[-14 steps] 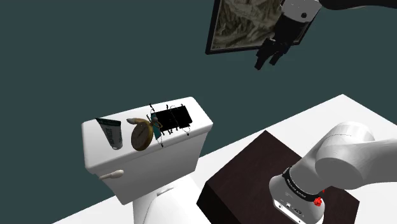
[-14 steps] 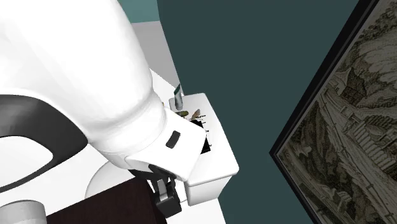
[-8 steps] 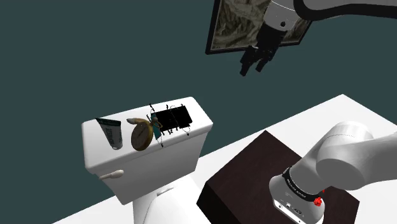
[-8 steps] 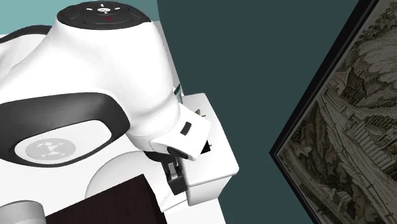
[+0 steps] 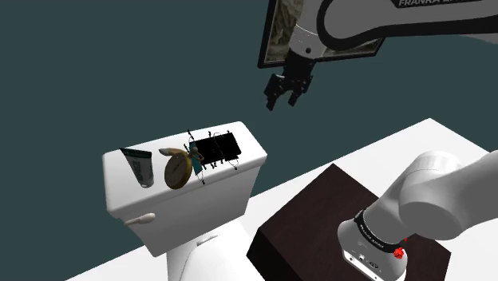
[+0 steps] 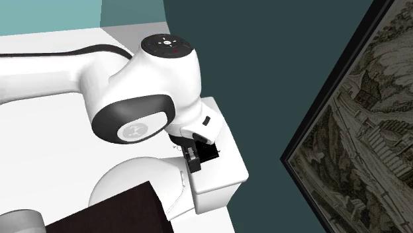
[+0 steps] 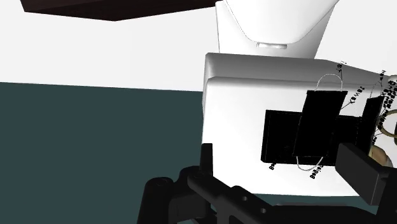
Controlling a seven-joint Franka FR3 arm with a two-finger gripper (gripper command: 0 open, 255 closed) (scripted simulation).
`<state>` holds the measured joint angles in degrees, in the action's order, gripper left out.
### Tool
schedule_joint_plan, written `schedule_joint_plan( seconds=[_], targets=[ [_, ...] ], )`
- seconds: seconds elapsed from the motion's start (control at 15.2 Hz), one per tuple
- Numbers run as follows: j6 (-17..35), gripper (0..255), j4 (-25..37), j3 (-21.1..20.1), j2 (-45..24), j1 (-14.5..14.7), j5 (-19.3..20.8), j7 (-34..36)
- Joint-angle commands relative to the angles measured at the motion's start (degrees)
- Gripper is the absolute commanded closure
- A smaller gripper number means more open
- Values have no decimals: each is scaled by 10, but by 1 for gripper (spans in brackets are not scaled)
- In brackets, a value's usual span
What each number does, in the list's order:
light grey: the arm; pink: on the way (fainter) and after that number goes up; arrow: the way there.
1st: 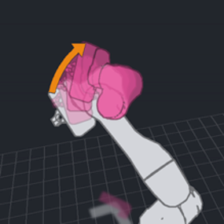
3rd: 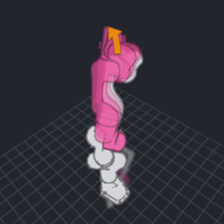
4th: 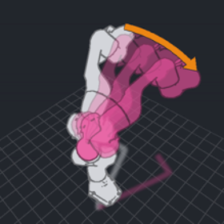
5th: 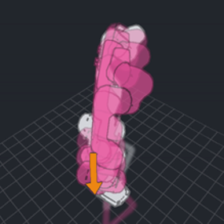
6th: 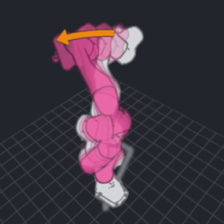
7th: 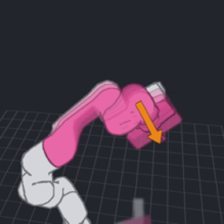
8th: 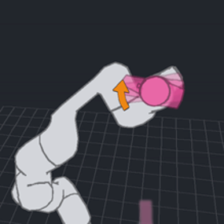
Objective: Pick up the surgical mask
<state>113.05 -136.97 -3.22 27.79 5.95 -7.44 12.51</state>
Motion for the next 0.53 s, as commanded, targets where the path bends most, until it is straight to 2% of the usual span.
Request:
schedule_joint_plan(
  seconds=[0.0, 0.46],
  targets=[
    [24, 0, 6, -9, -31, 7, -14, 12],
    [99, 0, 56, -42, -158, 34, -57, 55]
  ],
)
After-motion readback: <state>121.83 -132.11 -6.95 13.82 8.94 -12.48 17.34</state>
